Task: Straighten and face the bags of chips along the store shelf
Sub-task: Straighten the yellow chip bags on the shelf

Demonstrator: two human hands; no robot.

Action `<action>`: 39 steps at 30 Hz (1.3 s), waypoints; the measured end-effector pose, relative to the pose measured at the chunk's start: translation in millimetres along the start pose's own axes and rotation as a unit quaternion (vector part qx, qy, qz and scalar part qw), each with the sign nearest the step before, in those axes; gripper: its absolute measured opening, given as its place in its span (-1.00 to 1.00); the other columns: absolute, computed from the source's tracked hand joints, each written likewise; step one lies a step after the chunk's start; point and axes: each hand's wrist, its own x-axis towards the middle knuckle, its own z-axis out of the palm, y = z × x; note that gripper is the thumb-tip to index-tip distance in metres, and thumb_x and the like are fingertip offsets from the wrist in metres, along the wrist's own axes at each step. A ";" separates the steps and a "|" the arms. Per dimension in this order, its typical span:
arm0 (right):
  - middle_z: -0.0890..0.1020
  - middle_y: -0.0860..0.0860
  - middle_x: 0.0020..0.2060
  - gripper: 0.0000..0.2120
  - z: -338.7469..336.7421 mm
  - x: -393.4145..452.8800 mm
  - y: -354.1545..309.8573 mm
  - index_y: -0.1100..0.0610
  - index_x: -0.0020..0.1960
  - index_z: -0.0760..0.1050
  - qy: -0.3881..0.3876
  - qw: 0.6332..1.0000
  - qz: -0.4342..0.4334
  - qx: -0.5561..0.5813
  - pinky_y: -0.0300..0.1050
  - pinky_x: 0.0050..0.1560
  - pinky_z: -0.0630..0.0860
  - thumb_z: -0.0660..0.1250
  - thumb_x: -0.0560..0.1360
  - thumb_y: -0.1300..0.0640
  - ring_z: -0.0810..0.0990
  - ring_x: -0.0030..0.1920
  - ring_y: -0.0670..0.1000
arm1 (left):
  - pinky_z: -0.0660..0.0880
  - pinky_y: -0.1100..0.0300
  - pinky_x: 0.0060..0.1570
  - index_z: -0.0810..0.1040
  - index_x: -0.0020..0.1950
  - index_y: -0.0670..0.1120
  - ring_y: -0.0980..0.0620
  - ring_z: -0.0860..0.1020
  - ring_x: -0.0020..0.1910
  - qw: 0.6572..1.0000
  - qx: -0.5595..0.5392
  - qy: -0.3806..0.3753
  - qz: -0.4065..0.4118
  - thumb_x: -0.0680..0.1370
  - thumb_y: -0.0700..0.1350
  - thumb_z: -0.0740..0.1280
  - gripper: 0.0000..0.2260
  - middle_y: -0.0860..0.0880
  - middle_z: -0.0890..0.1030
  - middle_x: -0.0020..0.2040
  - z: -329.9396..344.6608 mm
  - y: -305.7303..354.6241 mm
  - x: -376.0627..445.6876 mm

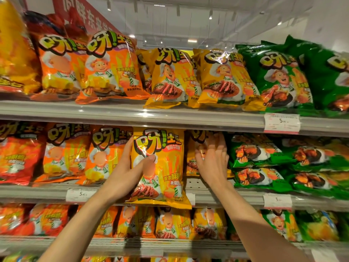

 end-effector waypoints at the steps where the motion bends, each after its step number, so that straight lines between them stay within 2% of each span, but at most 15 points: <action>1: 0.33 0.33 0.41 -0.46 1.7 3.7 0.4 0.23 0.39 0.38 -0.020 1.000 0.000 -0.004 0.25 0.36 0.33 0.19 0.60 -0.15 0.31 0.41 0.32 | 0.16 0.13 0.39 -0.11 0.62 0.23 0.26 0.09 0.46 1.000 -0.005 -0.001 0.003 0.52 0.24 0.31 -0.20 0.31 0.09 0.51 0.0 -0.6 0.2; 3: 0.17 0.31 0.50 -0.37 7.3 7.3 2.6 0.21 0.49 0.26 -0.066 0.998 -0.004 -0.016 0.24 0.41 0.27 0.13 0.60 -0.21 0.24 0.46 0.32 | 0.16 0.17 0.34 -0.10 0.62 0.23 0.30 0.10 0.39 1.000 -0.012 -0.001 0.004 0.52 0.23 0.32 -0.20 0.35 0.11 0.42 0.9 -1.1 0.4; 6: 0.20 0.29 0.50 -0.25 12.0 3.5 8.5 0.18 0.52 0.19 -0.107 0.994 0.001 -0.014 0.24 0.46 0.18 0.03 0.57 -0.35 0.20 0.47 0.30 | 0.15 0.17 0.35 -0.09 0.62 0.23 0.30 0.10 0.40 1.000 -0.004 0.001 0.007 0.52 0.23 0.32 -0.20 0.34 0.12 0.45 2.6 -2.4 0.3; 9: 0.03 0.26 0.54 -0.18 7.8 -11.0 19.3 0.07 0.56 0.03 -0.129 0.991 -0.023 0.017 0.18 0.51 0.04 0.14 0.51 -0.40 0.02 0.54 0.27 | 0.16 0.16 0.36 -0.08 0.62 0.23 0.26 0.11 0.46 1.000 0.002 0.006 0.004 0.50 0.25 0.31 -0.19 0.27 0.11 0.55 2.9 -6.8 -0.1; 12: -0.10 0.20 0.54 -0.10 5.3 -22.4 26.1 -0.02 0.57 -0.09 -0.145 0.988 -0.048 0.025 0.20 0.47 0.17 0.26 0.45 -0.39 -0.05 0.55 0.26 | 0.17 0.13 0.40 -0.07 0.61 0.26 0.20 0.13 0.52 1.000 -0.003 0.006 0.009 0.50 0.26 0.33 -0.20 0.27 0.12 0.58 3.5 -10.7 -0.4; 16: -0.02 0.23 0.53 -0.11 6.2 -16.3 21.9 0.03 0.57 -0.05 -0.145 0.989 -0.041 -0.011 0.18 0.43 0.26 0.30 0.47 -0.35 0.03 0.53 0.27 | 0.21 0.15 0.37 -0.06 0.61 0.27 0.29 0.17 0.41 1.000 -0.013 0.001 0.015 0.52 0.21 0.33 -0.22 0.47 0.16 0.41 5.6 -8.8 -1.7; 22: 0.05 0.23 0.55 -0.17 17.9 -5.0 18.0 0.10 0.56 0.06 -0.173 0.984 -0.028 -0.031 0.19 0.51 0.16 0.24 0.50 -0.35 0.03 0.54 0.28 | 0.20 0.08 0.42 -0.09 0.60 0.31 0.17 0.15 0.54 1.000 -0.012 0.004 0.004 0.51 0.25 0.34 -0.20 0.26 0.14 0.57 3.1 -12.0 -3.1; 26: 0.05 0.17 0.56 -0.18 8.8 -10.6 23.9 0.05 0.59 0.00 -0.167 0.985 -0.036 0.038 0.14 0.54 0.03 0.24 0.52 -0.32 -0.03 0.57 0.23 | 0.20 0.19 0.33 -0.05 0.59 0.31 0.31 0.20 0.40 1.000 -0.023 0.006 0.012 0.54 0.17 0.35 -0.24 0.49 0.20 0.38 4.8 -9.8 -5.9; 28: 0.06 0.14 0.58 -0.25 -3.6 -19.5 23.3 0.05 0.59 0.01 -0.161 0.980 -0.031 0.111 0.06 0.53 0.02 0.22 0.56 -0.25 -0.03 0.58 0.16 | 0.22 0.20 0.32 -0.03 0.59 0.31 0.37 0.26 0.36 1.000 -0.019 0.010 0.015 0.54 0.17 0.35 -0.26 0.47 0.26 0.36 5.7 -9.9 -7.3; 31: 0.16 -0.02 0.57 -0.38 -29.0 -39.0 21.0 -0.03 0.59 0.10 -0.193 0.948 -0.002 0.252 -0.08 0.48 0.12 0.18 0.61 -0.20 0.09 0.57 0.00 | 0.30 0.34 0.23 0.03 0.57 0.34 0.71 0.30 0.08 1.000 -0.012 0.011 0.016 0.54 0.14 0.36 -0.29 0.48 0.34 0.29 13.8 -8.4 -9.7; 32: 0.24 -0.09 0.53 -0.42 -38.2 -45.8 20.8 -0.08 0.57 0.15 -0.202 0.932 0.002 0.299 -0.14 0.44 0.20 0.17 0.61 -0.20 0.18 0.54 -0.07 | 0.32 0.44 0.13 0.06 0.55 0.35 0.73 0.32 0.03 1.000 -0.013 0.009 0.016 0.54 0.12 0.37 -0.31 0.49 0.37 0.25 18.5 -7.2 -10.0; 34: 0.35 -0.17 0.46 -0.48 -55.2 -58.4 20.4 -0.16 0.52 0.20 -0.214 0.900 0.018 0.380 -0.23 0.33 0.30 0.17 0.60 -0.23 0.33 0.44 -0.17 | 0.39 0.44 0.10 0.09 0.54 0.36 0.58 0.44 0.10 1.000 -0.017 0.009 0.021 0.53 0.13 0.39 -0.32 0.47 0.43 0.23 31.2 -4.0 -9.4; 36: 0.32 -0.20 0.47 -0.39 -66.8 -66.6 20.7 -0.19 0.55 0.14 -0.221 0.877 0.030 0.426 -0.20 0.36 0.31 0.17 0.55 -0.29 0.32 0.43 -0.21 | 0.44 0.22 0.21 0.06 0.55 0.35 0.35 0.49 0.20 1.000 -0.004 0.016 0.023 0.51 0.20 0.39 -0.28 0.48 0.40 0.25 46.8 2.1 -5.4; 37: 0.28 -0.22 0.49 -0.33 -68.1 -68.8 21.7 -0.22 0.56 0.08 -0.224 0.873 0.031 0.433 -0.14 0.41 0.31 0.18 0.52 -0.33 0.31 0.44 -0.21 | 0.41 0.22 0.21 0.07 0.54 0.35 0.32 0.45 0.20 0.999 0.000 0.020 0.025 0.52 0.21 0.39 -0.30 0.55 0.33 0.20 55.7 6.7 -2.6; 39: 0.23 -0.25 0.50 -0.26 -66.6 -69.8 23.2 -0.31 0.55 -0.04 -0.226 0.870 0.034 0.437 0.00 0.46 0.32 0.21 0.48 -0.39 0.27 0.47 -0.18 | 0.34 0.45 0.12 0.08 0.46 0.36 0.47 0.40 0.14 0.999 0.004 0.027 0.032 0.54 0.17 0.39 -0.38 0.64 0.25 0.11 74.3 15.6 5.6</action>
